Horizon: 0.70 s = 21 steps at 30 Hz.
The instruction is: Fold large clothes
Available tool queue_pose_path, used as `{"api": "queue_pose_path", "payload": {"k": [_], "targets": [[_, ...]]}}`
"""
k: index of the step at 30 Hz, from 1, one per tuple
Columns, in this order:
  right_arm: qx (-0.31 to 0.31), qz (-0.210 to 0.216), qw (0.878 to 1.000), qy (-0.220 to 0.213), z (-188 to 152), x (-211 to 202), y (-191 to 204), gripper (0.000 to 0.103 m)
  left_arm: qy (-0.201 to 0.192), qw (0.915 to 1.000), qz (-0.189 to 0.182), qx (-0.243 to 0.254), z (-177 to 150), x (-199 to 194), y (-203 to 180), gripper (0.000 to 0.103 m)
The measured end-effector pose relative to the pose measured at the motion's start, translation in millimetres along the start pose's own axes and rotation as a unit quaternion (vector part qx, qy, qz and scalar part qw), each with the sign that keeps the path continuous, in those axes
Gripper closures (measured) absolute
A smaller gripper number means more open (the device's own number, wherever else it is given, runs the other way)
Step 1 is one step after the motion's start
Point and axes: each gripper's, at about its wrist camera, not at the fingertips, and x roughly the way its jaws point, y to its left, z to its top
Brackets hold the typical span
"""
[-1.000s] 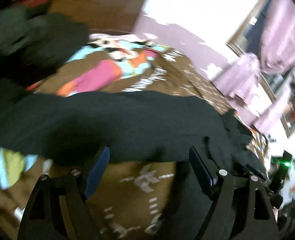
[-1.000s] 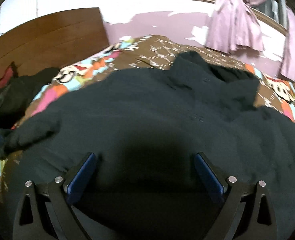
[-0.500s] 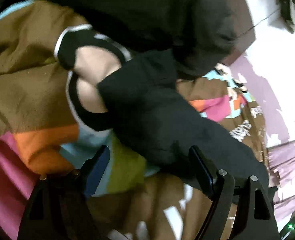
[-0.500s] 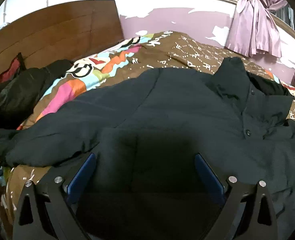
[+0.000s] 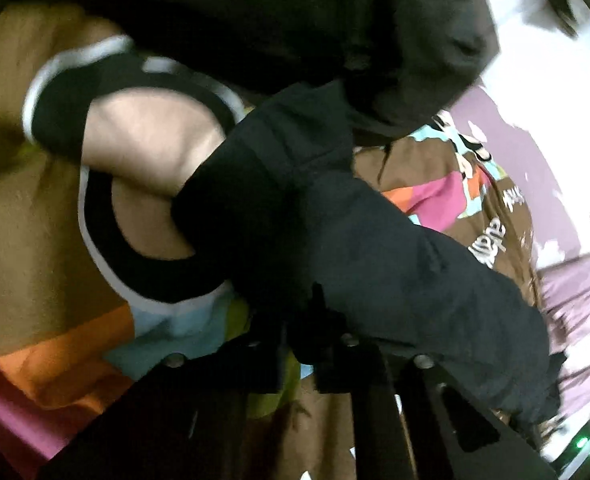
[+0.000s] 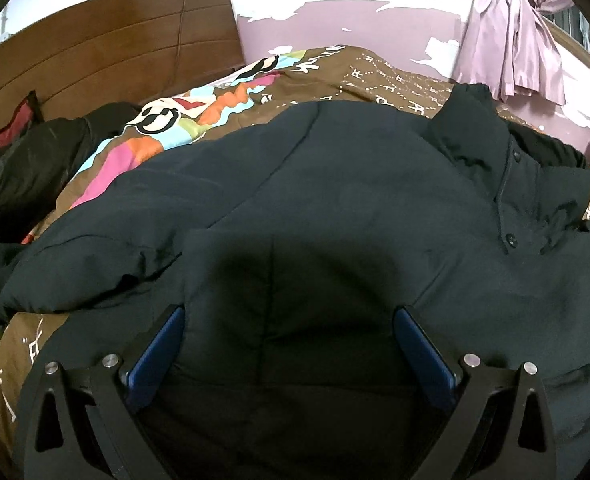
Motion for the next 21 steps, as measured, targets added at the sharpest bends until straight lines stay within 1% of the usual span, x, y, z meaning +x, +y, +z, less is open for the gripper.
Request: {"api": "queue_pose_path", "payload": {"k": [2,3,4,6,7,9,10,11,12,13,14,15,16,18,19,20,21], "targets": [[0.0,0.001,1.0,0.001,-1,2,0,0.0,-0.033,0.9982,0.017,0.046,-5,-12,-14,0.101],[0.0,0.0,1.0,0.0,-2,2,0,0.0,-0.057,0.995,0.024,0.078,-10,-22,-23,0.101],[-0.001,-0.001,1.0,-0.001,-2,2,0,0.0,-0.072,0.9922,0.026,0.099,-13,-27,-30,0.101],[-0.002,-0.003,1.0,-0.003,-2,2,2,0.0,-0.11,0.983,0.023,0.145,-23,-45,-46,0.101],[-0.001,-0.002,1.0,-0.005,-2,0,2,0.0,-0.123,0.9791,0.02,0.16,-26,-52,-53,0.101],[0.003,0.01,1.0,-0.022,-3,-9,-1,0.0,-0.162,0.9651,0.005,0.206,-35,-72,-71,0.102],[0.003,0.019,0.999,-0.03,-3,-14,-2,0.0,-0.183,0.955,-0.004,0.233,-40,-82,-83,0.102],[0.005,0.027,0.999,-0.041,-4,-22,-4,0.0,-0.205,0.9431,-0.014,0.262,-46,-93,-95,0.102],[0.006,0.032,0.998,-0.051,-5,-30,-6,0.0,-0.216,0.9354,-0.018,0.28,-50,-98,-102,0.102],[0.004,0.036,0.998,-0.058,-5,-36,-7,0.0,-0.228,0.9253,-0.035,0.301,-56,-110,-112,0.102],[-0.002,0.036,0.997,-0.065,-6,-43,-10,0.0,-0.234,0.9184,-0.051,0.315,-60,-117,-121,0.102],[-0.003,0.033,0.997,-0.072,-7,-51,-13,0.0,-0.237,0.9135,-0.06,0.325,-63,-120,-130,0.102],[0.002,0.034,0.997,-0.076,-8,-58,-18,0.0,-0.243,0.9057,-0.077,0.339,-68,-128,-139,0.102],[0.017,0.047,0.996,-0.074,-10,-67,-28,0.0,-0.247,0.8924,-0.104,0.363,-76,-137,-157,0.102],[0.023,0.047,0.996,-0.074,-10,-72,-33,0.0,-0.248,0.8838,-0.123,0.377,-80,-144,-168,0.102],[0.024,0.048,0.996,-0.074,-10,-75,-36,0.0,-0.245,0.8791,-0.134,0.386,-83,-148,-175,0.102],[0.024,0.047,0.996,-0.075,-11,-78,-40,0.0,-0.241,0.8727,-0.148,0.398,-86,-151,-185,0.102]]}}
